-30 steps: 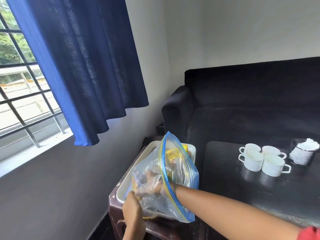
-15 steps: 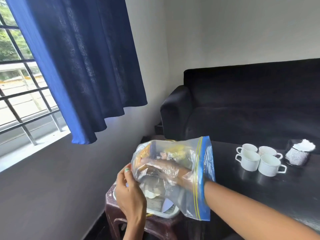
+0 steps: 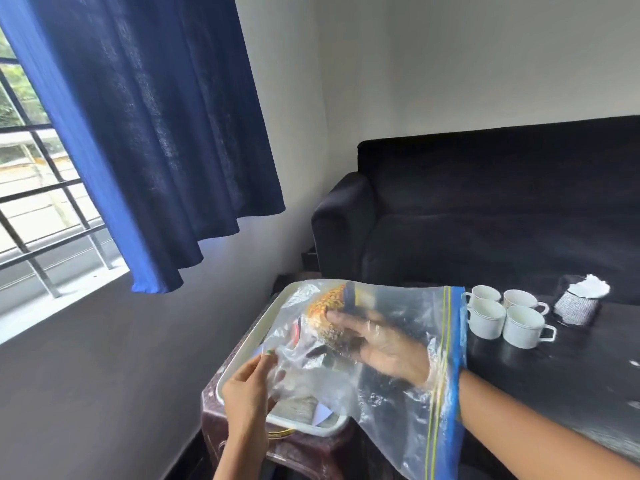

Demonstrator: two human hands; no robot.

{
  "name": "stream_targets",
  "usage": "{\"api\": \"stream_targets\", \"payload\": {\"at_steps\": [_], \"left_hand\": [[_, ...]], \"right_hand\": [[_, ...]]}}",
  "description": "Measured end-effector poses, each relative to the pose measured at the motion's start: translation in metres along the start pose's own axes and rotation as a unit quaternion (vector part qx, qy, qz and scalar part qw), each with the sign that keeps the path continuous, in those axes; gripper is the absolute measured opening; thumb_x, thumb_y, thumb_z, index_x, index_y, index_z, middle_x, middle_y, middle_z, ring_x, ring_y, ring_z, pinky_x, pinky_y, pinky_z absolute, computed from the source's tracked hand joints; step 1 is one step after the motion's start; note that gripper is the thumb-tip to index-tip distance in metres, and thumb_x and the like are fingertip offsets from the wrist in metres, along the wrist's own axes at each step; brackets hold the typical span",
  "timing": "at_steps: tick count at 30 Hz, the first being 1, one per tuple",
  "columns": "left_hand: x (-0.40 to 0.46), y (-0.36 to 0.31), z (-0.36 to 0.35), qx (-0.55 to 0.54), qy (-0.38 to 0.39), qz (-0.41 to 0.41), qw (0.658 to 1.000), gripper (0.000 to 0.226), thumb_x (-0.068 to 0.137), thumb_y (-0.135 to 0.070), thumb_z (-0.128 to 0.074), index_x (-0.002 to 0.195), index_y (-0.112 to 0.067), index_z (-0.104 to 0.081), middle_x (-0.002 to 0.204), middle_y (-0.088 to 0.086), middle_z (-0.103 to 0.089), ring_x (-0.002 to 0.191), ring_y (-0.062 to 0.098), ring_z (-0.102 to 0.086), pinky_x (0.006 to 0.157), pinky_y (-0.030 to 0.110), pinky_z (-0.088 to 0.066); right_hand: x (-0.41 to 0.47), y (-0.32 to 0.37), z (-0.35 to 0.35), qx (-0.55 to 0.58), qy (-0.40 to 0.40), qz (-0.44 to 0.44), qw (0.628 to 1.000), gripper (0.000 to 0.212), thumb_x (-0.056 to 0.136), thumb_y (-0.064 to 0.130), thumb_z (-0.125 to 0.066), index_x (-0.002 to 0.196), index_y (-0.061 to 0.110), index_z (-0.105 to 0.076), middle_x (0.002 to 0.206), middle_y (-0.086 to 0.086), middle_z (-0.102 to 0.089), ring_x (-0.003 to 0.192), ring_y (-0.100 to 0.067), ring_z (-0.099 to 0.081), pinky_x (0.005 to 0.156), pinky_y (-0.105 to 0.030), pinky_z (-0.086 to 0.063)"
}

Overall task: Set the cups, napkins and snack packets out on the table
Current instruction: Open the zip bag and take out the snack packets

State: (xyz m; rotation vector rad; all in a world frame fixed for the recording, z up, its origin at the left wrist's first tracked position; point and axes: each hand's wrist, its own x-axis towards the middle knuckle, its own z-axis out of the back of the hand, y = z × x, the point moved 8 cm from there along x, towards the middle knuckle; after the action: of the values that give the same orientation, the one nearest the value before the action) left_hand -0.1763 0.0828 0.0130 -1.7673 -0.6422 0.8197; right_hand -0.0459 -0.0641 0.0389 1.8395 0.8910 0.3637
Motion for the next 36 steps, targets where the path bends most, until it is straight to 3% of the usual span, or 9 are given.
{"api": "stream_targets", "payload": {"at_steps": [3,8,12,15,17,19,26,31,36], "left_hand": [[0.006,0.0,0.012,-0.019,-0.04,-0.018,0.999,0.006,0.087,-0.009,-0.067,0.084,-0.015,-0.068,0.082,-0.001,-0.068,0.072,0.012,-0.064,0.052,0.025,-0.051],[0.013,0.0,0.027,-0.06,-0.088,-0.024,0.994,0.015,0.087,-0.011,-0.067,0.103,-0.012,-0.067,0.088,0.0,-0.068,0.077,0.014,-0.066,0.043,0.018,-0.053],[0.015,-0.004,0.03,-0.074,-0.107,-0.038,0.991,0.014,0.088,-0.015,-0.067,0.102,-0.013,-0.069,0.095,0.001,-0.07,0.095,0.022,-0.069,0.075,0.035,-0.059],[0.016,-0.006,0.042,-0.126,-0.151,-0.033,0.98,0.021,0.087,-0.016,-0.068,0.108,-0.01,-0.069,0.095,0.001,-0.071,0.071,0.008,-0.071,0.045,0.019,-0.051],[0.017,-0.004,0.054,-0.164,-0.187,-0.018,0.968,0.024,0.085,-0.017,-0.069,0.109,-0.011,-0.069,0.106,0.007,-0.071,0.08,0.014,-0.071,0.051,0.024,-0.052],[0.017,-0.003,0.069,-0.209,-0.219,-0.006,0.953,0.031,0.085,-0.019,-0.069,0.114,-0.01,-0.066,0.11,0.006,-0.069,0.097,0.021,-0.068,0.067,0.031,-0.054],[0.017,-0.021,0.096,-0.297,-0.241,0.002,0.924,0.024,0.086,-0.024,-0.067,0.108,-0.013,-0.067,0.108,0.001,-0.068,0.091,0.015,-0.069,0.074,0.038,-0.058],[0.015,-0.041,0.09,-0.346,-0.181,-0.026,0.92,0.016,0.094,-0.027,-0.057,0.078,-0.026,-0.058,0.08,-0.014,-0.059,0.078,0.002,-0.062,0.084,0.04,-0.053],[0.011,-0.061,0.086,-0.382,-0.117,-0.063,0.915,0.021,0.095,-0.031,-0.052,0.076,-0.03,-0.058,0.078,-0.018,-0.06,0.077,-0.002,-0.065,0.087,0.037,-0.049]], "right_hand": [[-0.009,0.001,0.012,0.017,-0.005,-0.008,1.0,0.058,0.064,0.015,-0.079,0.116,-0.002,-0.061,0.117,-0.023,-0.06,0.096,-0.036,-0.062,0.074,-0.049,-0.055],[-0.018,0.003,0.027,0.05,-0.005,0.015,0.999,0.036,0.077,-0.001,-0.065,0.113,-0.004,-0.062,0.106,-0.019,-0.065,0.087,-0.028,-0.065,0.074,-0.035,-0.059],[-0.018,-0.006,0.036,0.089,-0.037,-0.004,0.995,0.016,0.082,-0.01,-0.056,0.087,0.0,-0.069,0.082,-0.015,-0.069,0.068,-0.022,-0.069,0.064,-0.031,-0.061],[-0.02,-0.011,0.047,0.114,-0.088,-0.024,0.989,0.012,0.079,-0.01,-0.059,0.085,-0.001,-0.063,0.072,-0.015,-0.064,0.06,-0.023,-0.064,0.062,-0.037,-0.058],[-0.023,-0.012,0.053,0.113,-0.102,-0.022,0.988,0.011,0.083,-0.008,-0.057,0.089,-0.001,-0.061,0.067,-0.014,-0.068,0.056,-0.021,-0.067,0.056,-0.033,-0.06],[-0.028,-0.012,0.059,0.123,-0.1,-0.019,0.987,0.017,0.078,-0.008,-0.06,0.093,-0.001,-0.06,0.072,-0.016,-0.072,0.06,-0.023,-0.07,0.056,-0.031,-0.06],[-0.042,-0.02,0.081,0.16,-0.128,-0.012,0.979,0.031,0.064,-0.005,-0.067,0.094,-0.001,-0.061,0.08,-0.018,-0.073,0.07,-0.026,-0.072,0.057,-0.032,-0.06],[-0.046,-0.057,0.07,0.114,-0.155,-0.058,0.98,0.018,0.079,-0.014,-0.06,0.092,-0.001,-0.059,0.076,-0.018,-0.071,0.063,-0.026,-0.07,0.054,-0.034,-0.06],[-0.033,-0.088,0.03,0.028,-0.139,-0.097,0.985,0.036,0.079,-0.015,-0.062,0.111,-0.003,-0.053,0.109,-0.024,-0.064,0.083,-0.03,-0.066,0.062,-0.035,-0.059]]}}
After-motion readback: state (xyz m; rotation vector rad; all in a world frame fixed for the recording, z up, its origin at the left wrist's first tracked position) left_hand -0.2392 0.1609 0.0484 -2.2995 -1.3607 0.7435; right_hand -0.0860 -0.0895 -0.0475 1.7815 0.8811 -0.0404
